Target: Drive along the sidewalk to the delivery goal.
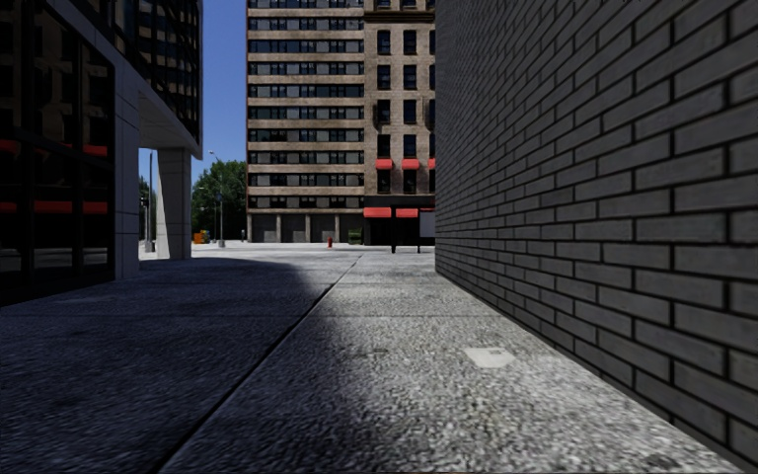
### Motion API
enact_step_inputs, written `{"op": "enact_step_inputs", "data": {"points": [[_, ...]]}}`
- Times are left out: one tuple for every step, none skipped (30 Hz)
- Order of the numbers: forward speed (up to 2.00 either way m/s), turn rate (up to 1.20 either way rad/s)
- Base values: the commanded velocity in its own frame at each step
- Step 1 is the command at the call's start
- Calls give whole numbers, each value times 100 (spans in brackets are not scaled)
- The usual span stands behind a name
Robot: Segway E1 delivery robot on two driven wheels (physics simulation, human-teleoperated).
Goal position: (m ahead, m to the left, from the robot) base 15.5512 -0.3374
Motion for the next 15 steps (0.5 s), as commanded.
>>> {"op": "enact_step_inputs", "data": {"points": [[200, 0], [200, 0], [200, 0], [200, 0], [200, 0], [200, 0], [200, 0], [200, 0], [200, 0], [200, 0], [200, 0], [200, 0], [200, 0], [200, 0], [200, 0]]}}
